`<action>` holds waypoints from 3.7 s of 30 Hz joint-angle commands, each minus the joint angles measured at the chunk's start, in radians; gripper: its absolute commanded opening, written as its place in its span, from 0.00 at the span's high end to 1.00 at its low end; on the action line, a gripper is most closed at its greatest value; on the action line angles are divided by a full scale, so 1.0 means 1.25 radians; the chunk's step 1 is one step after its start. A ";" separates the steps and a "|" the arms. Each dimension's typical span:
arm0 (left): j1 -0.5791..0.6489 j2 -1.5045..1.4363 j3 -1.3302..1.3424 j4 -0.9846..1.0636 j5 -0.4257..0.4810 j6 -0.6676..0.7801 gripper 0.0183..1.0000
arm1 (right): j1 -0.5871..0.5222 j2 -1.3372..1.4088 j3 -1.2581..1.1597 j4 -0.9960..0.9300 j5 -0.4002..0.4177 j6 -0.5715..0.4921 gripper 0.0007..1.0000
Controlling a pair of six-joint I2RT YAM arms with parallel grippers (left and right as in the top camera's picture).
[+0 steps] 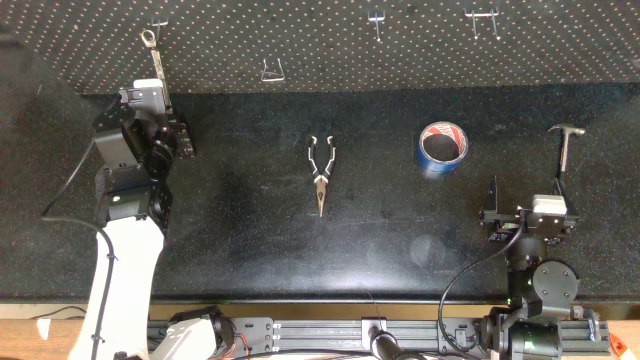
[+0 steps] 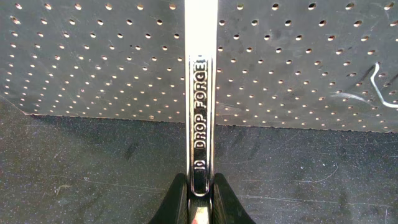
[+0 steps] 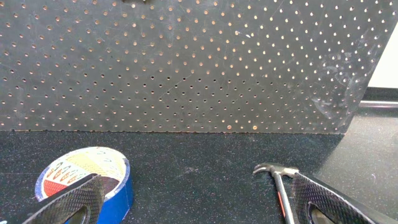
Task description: Place Tools Onto Pegboard
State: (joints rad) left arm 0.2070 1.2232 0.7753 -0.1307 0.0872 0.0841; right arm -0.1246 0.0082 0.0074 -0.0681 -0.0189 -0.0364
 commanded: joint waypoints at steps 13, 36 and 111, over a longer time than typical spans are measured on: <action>-0.032 -0.045 0.064 -0.072 -0.028 -0.041 0.99 | -0.005 -0.006 -0.002 -0.004 -0.009 -0.009 0.02; -0.030 -0.133 0.064 -0.177 -0.073 -0.067 0.99 | -0.005 -0.006 -0.002 -0.004 -0.009 -0.009 0.02; -0.030 0.078 0.116 -0.074 -0.026 -0.029 0.00 | -0.005 -0.006 -0.002 -0.004 -0.009 -0.009 0.02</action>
State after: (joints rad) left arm 0.1673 1.3556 0.8928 -0.1894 0.0532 0.0177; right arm -0.1246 0.0082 0.0074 -0.0681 -0.0185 -0.0364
